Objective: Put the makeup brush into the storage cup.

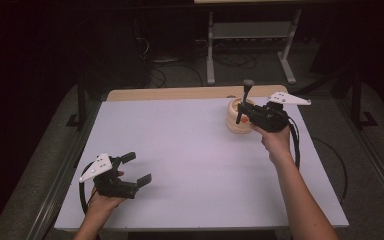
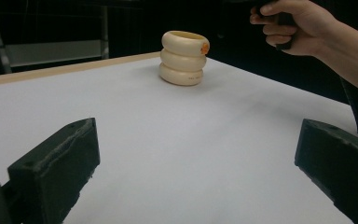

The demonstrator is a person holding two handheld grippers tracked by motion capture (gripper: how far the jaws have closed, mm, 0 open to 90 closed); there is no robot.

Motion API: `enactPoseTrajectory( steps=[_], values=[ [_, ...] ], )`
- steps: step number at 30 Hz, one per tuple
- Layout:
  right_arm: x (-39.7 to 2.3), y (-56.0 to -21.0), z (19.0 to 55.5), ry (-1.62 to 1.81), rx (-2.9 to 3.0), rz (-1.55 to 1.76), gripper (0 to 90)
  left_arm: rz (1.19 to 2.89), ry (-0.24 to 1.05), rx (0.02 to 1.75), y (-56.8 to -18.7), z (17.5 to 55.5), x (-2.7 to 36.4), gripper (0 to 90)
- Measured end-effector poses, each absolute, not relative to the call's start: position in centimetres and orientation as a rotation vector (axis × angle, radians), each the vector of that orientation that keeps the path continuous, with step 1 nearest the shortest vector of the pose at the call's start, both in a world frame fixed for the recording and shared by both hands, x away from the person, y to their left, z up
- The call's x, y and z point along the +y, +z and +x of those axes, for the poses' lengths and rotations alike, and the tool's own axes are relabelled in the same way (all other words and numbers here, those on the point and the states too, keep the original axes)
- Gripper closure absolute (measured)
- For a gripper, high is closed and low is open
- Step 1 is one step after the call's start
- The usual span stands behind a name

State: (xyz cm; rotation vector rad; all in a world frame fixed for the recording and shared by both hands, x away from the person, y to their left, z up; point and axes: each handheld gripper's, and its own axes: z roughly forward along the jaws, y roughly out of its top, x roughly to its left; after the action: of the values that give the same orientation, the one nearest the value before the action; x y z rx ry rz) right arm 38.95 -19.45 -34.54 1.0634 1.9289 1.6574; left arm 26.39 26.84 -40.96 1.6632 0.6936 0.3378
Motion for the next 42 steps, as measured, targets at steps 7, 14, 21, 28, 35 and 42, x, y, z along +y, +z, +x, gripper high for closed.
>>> enactPoseTrajectory(
  steps=[7, 14, 21, 28, 35, 42],
  values=[
    [-19.6, -35.0, 40.1, 1.630, 1.885, 1.096, 78.1, 1.656, 0.336, 0.687, -41.0, 26.3, 26.7, 0.0],
    [-19.7, -34.8, 40.8, 1.606, 1.851, 1.111, 78.1, 1.654, 0.328, 0.687, -41.0, 26.3, 26.6, 0.0],
    [-19.9, -35.3, 41.6, 1.576, 1.821, 1.132, 78.1, 1.660, 0.327, 0.680, -41.0, 26.3, 26.5, 0.0],
    [-20.1, -35.8, 42.2, 1.549, 1.798, 1.155, 78.0, 1.661, 0.326, 0.680, -41.0, 26.3, 26.5, 0.0],
    [-20.3, -36.3, 42.8, 1.521, 1.780, 1.167, 78.0, 1.655, 0.322, 0.685, -41.0, 26.3, 26.6, 0.0],
    [-20.2, -36.9, 43.3, 1.490, 1.783, 1.187, 78.0, 1.653, 0.320, 0.684, -41.0, 26.3, 26.6, 0.0]
  ],
)
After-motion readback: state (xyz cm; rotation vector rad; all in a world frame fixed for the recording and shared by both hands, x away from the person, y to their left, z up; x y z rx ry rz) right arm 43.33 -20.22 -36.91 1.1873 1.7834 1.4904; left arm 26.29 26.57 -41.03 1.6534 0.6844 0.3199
